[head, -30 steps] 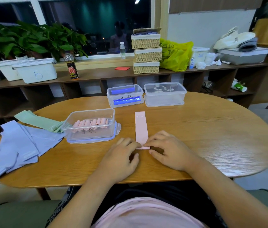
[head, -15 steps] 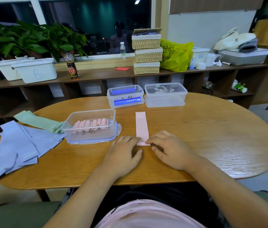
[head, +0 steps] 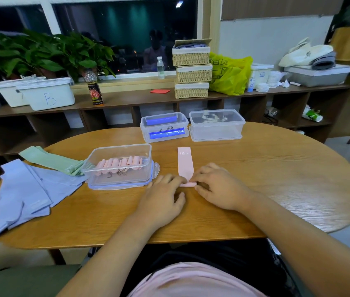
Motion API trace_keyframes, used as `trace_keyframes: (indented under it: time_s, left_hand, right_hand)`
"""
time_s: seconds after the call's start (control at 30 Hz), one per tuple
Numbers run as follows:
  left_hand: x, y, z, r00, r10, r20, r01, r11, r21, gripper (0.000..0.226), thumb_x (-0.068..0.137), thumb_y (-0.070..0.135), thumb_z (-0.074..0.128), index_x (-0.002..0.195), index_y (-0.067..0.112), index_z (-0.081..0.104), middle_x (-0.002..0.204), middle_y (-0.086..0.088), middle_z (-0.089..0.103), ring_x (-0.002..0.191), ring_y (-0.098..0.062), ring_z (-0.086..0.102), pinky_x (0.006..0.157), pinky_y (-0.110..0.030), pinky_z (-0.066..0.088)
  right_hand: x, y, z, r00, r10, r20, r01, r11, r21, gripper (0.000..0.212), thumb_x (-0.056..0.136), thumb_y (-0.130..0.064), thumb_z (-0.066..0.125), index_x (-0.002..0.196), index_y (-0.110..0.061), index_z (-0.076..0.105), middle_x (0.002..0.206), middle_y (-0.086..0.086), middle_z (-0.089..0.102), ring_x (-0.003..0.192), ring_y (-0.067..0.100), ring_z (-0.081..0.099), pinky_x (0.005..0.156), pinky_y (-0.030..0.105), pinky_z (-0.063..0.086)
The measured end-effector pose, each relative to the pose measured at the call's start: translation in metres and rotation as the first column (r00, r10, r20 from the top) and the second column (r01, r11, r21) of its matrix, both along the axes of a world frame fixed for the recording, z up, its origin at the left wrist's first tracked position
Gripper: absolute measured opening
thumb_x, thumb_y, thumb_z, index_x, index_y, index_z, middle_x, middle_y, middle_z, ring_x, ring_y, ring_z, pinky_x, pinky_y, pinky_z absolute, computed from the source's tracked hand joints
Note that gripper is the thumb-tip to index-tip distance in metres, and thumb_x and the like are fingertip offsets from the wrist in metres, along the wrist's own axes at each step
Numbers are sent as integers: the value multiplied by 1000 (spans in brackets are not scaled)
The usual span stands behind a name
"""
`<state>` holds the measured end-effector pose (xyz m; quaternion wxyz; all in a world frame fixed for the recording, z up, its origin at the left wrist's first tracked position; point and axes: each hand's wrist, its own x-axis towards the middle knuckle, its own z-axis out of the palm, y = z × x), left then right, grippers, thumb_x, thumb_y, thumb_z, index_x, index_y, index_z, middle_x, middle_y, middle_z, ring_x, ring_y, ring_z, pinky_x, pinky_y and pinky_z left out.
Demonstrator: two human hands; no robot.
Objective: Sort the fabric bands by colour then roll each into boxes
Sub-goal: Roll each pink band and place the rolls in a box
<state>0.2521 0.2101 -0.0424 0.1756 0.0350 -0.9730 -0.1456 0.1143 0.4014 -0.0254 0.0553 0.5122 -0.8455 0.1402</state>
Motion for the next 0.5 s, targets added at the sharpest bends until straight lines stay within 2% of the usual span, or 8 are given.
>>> trace_keyframes:
  time_s: [0.17, 0.3, 0.5]
  left_hand:
    - [-9, 1, 1, 999, 40, 8, -40, 999, -13, 42, 102, 46, 49, 143, 41, 53, 137, 16, 54, 133, -11, 43, 111, -36, 39]
    - [-18, 3, 2, 997, 65, 37, -64, 998, -9, 50, 103, 48, 48, 152, 36, 48, 145, 14, 52, 139, -11, 39, 115, -37, 38]
    - [-19, -2, 0, 990, 137, 17, -138, 976, 168, 59, 100, 42, 60, 154, 29, 42, 150, 7, 51, 141, -14, 43, 117, -35, 38]
  right_hand:
    - [4, 1, -7, 998, -58, -32, 55, 995, -79, 38, 104, -41, 51, 140, -36, 63, 130, -22, 58, 128, 7, 45, 105, 35, 43]
    - [3, -5, -9, 998, -51, -37, 49, 997, -66, 36, 103, -38, 51, 135, -35, 65, 129, -20, 61, 122, 7, 48, 101, 35, 45]
    - [-18, -18, -12, 996, -80, 33, 82, 994, -77, 39, 101, -39, 55, 139, -35, 63, 132, -17, 62, 121, 10, 49, 100, 38, 47]
